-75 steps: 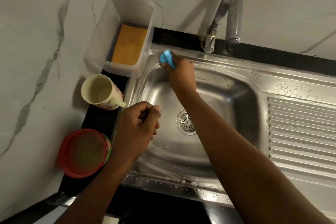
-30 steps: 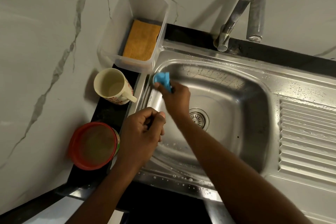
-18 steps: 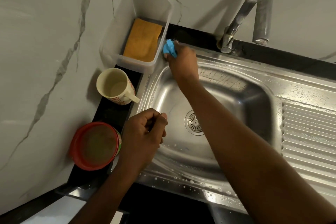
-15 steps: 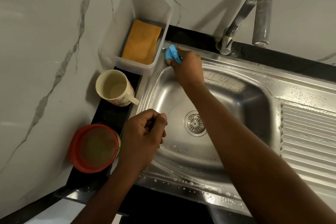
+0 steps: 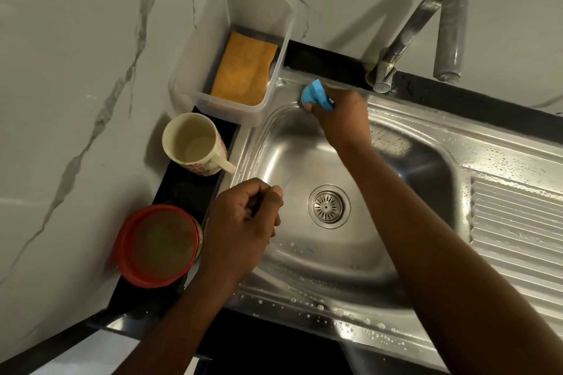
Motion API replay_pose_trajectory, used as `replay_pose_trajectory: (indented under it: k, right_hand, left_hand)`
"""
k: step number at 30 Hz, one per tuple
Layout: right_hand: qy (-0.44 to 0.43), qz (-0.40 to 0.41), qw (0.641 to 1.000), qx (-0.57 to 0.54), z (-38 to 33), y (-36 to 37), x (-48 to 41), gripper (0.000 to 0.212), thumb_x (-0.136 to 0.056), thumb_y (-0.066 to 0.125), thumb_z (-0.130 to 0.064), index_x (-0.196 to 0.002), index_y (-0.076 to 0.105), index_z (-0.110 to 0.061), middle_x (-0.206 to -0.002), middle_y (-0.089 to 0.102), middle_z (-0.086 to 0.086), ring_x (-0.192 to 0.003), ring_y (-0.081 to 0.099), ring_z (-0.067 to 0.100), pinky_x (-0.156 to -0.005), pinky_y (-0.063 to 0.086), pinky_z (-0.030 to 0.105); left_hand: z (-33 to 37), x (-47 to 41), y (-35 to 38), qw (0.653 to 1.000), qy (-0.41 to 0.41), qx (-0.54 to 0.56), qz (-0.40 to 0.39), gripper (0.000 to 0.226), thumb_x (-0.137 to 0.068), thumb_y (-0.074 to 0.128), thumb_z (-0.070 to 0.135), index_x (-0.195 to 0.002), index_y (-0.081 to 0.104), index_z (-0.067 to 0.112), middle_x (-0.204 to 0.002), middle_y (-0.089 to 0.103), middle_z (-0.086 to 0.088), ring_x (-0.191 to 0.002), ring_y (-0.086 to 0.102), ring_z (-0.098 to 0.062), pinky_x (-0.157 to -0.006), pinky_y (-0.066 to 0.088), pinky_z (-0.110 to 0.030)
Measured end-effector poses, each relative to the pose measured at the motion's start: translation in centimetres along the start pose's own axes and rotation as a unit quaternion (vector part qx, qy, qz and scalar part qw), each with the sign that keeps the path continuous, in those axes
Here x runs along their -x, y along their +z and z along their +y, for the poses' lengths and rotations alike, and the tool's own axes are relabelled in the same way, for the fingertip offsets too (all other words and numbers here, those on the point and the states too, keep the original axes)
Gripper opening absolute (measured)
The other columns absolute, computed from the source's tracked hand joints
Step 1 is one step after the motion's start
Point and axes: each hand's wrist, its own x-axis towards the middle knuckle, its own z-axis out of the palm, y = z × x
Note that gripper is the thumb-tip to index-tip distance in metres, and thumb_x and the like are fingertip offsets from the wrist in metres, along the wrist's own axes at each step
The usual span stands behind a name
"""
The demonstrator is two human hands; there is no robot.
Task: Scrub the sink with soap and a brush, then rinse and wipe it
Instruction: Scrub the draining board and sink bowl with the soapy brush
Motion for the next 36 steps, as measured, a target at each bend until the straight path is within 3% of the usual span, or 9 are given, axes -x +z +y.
replay_pose_trajectory:
  k: [5,8,10,12,18,24,28,30,36]
  right_hand:
    - [0.036,0.010,0.993,-0.111,-1.0,2.7,3.7,0.042,-0.097,0.073,-0.035,-0.135,0.065,-0.020,-0.105,0.068,-0.016,-0.084,0.066,-0.009,-0.077,0.057,0.013]
    - [0.127,0.017,0.963,-0.238,-1.0,6.3,7.7,0.031,-0.091,0.078,-0.043,-0.109,0.076,-0.018,-0.083,0.074,-0.006,-0.066,0.065,0.003,-0.058,0.054,0.021]
    - [0.269,0.025,0.895,-0.355,-0.9,7.8,9.9,0.035,-0.089,0.079,-0.043,-0.096,0.075,-0.009,-0.066,0.065,0.004,-0.054,0.056,0.014,-0.046,0.047,0.030]
    - [0.354,0.010,0.816,-0.457,-1.3,8.6,11.0,0.040,-0.092,0.078,-0.038,-0.097,0.071,0.001,-0.063,0.053,0.006,-0.049,0.046,0.012,-0.042,0.038,0.026]
    - [0.429,0.044,0.700,-0.569,-2.7,8.3,5.2,0.035,-0.095,0.074,-0.043,-0.092,0.059,-0.011,-0.055,0.048,-0.002,-0.040,0.039,0.008,-0.039,0.035,0.022]
    - [0.485,-0.077,0.725,-0.483,0.0,10.0,8.8,0.040,-0.093,0.075,-0.046,-0.097,0.060,-0.009,-0.056,0.046,0.000,-0.042,0.037,0.010,-0.040,0.035,0.021]
    - [0.412,-0.075,0.737,-0.530,0.3,8.4,8.2,0.047,-0.091,0.078,-0.044,-0.110,0.065,-0.003,-0.060,0.045,0.000,-0.046,0.036,0.009,-0.044,0.035,0.022]
    - [0.398,-0.053,0.739,-0.541,0.4,8.1,6.5,0.043,-0.090,0.079,-0.043,-0.103,0.066,-0.004,-0.059,0.048,-0.001,-0.046,0.038,0.009,-0.044,0.037,0.022]
    - [0.479,-0.089,0.729,-0.481,1.9,11.3,9.0,0.040,-0.088,0.081,-0.043,-0.092,0.062,-0.009,-0.056,0.053,0.001,-0.040,0.041,0.010,-0.039,0.038,0.022]
  left_hand:
    - [-0.1,0.2,-0.3,1.000,-0.002,0.009,0.003,0.028,-0.103,0.067,0.015,-0.075,0.069,0.012,-0.062,0.066,-0.008,-0.054,0.065,-0.027,-0.055,0.056,-0.046]
    - [-0.3,0.2,-0.3,1.000,-0.005,0.010,0.002,0.029,-0.103,0.066,0.015,-0.075,0.068,0.010,-0.062,0.066,-0.009,-0.055,0.064,-0.031,-0.056,0.056,-0.050]
    - [-0.5,0.2,-0.3,1.000,-0.002,0.006,-0.006,0.028,-0.103,0.066,0.015,-0.075,0.067,0.010,-0.061,0.065,-0.009,-0.054,0.063,-0.027,-0.056,0.056,-0.048]
    - [-0.7,0.3,-0.3,1.000,-0.002,0.005,-0.015,0.027,-0.102,0.065,0.015,-0.076,0.068,0.009,-0.061,0.065,-0.009,-0.054,0.062,-0.025,-0.056,0.056,-0.046]
    - [-1.3,0.7,-0.7,1.000,0.000,-0.001,-0.020,0.028,-0.103,0.065,0.016,-0.076,0.067,0.008,-0.062,0.065,-0.008,-0.055,0.064,-0.025,-0.057,0.057,-0.042]
    - [-1.4,0.8,-0.6,1.000,0.005,-0.012,-0.025,0.029,-0.104,0.065,0.015,-0.076,0.067,0.013,-0.062,0.065,-0.008,-0.054,0.062,-0.027,-0.056,0.057,-0.048]
    - [-1.5,0.7,-0.2,0.999,0.003,-0.020,-0.038,0.028,-0.104,0.065,0.018,-0.076,0.068,0.013,-0.062,0.065,-0.008,-0.054,0.063,-0.028,-0.057,0.057,-0.052]
    - [-1.5,0.8,-0.1,0.999,0.009,-0.028,-0.043,0.030,-0.104,0.066,0.022,-0.075,0.068,0.014,-0.062,0.066,-0.008,-0.055,0.064,-0.028,-0.057,0.059,-0.052]
    - [-1.6,1.1,-0.3,0.999,0.007,-0.024,-0.045,0.028,-0.099,0.065,0.028,-0.076,0.068,0.013,-0.061,0.065,-0.008,-0.053,0.063,-0.026,-0.055,0.057,-0.045]
